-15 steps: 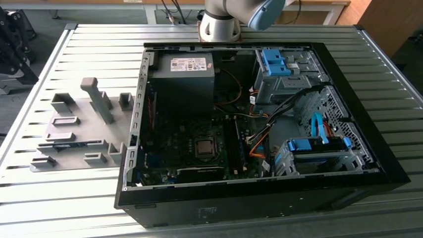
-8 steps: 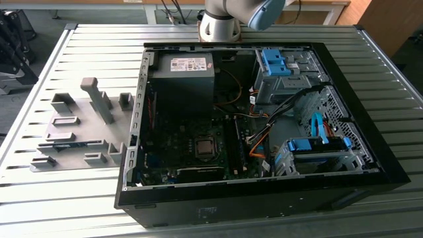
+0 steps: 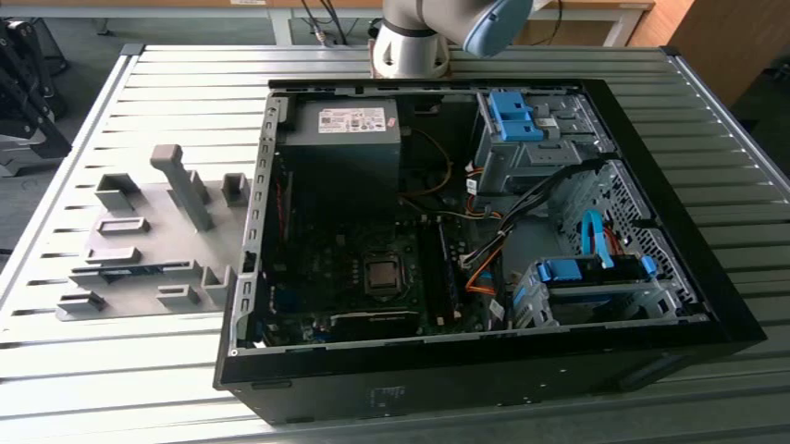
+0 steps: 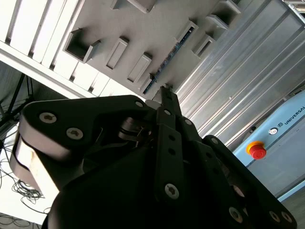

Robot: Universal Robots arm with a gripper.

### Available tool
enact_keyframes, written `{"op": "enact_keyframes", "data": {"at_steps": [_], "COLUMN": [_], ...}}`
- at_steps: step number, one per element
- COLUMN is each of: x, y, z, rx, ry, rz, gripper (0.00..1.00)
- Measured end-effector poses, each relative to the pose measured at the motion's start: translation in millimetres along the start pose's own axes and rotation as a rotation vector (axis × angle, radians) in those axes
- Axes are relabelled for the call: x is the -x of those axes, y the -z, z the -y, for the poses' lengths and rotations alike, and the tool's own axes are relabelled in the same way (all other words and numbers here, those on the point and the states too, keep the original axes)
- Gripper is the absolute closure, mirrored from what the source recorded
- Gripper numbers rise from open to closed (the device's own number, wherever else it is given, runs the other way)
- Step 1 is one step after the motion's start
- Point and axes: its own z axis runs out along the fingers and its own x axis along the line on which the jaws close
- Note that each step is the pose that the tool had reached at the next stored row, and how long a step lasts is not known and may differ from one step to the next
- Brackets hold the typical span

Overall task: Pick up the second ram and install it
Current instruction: 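Pick up the second ram and move it above second insertion slot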

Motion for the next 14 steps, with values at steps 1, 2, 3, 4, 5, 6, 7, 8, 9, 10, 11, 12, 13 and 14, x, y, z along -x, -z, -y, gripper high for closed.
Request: {"op": "enact_keyframes", "data": {"at_steps": [1,2,3,4,5,6,7,8,9,10,11,12,13,14], "x": [0.0,0.0,0.0,0.0,0.0,0.0,0.0,0.0,0.0,0.0,0.0,-0.1,-0.3,-0.4], "y": [0.0,0.0,0.0,0.0,0.0,0.0,0.0,-0.1,-0.2,-0.4,-0.6,-1.0,-2.0,-3.4], "z": [0.0,0.0,0.0,0.0,0.0,0.0,0.0,0.0,0.0,0.0,0.0,0.0,-0.1,-0.1], "rx": [0.0000,0.0000,0.0000,0.0000,0.0000,0.0000,0.0002,0.0003,0.0005,0.0007,0.0009,0.0010,0.0008,0.0008], "ry": [0.000,0.000,0.000,0.000,0.001,0.003,0.015,0.033,0.051,0.069,0.088,0.102,0.103,0.100], "rz": [0.0000,0.0000,0.0000,0.0000,0.0000,0.0000,-0.0001,-0.0002,-0.0003,-0.0004,-0.0006,-0.0007,-0.0006,-0.0006], "gripper": [0.89,0.89,0.89,0.89,0.89,0.89,0.89,0.89,0.89,0.89,0.89,0.89,0.89,0.89]}}
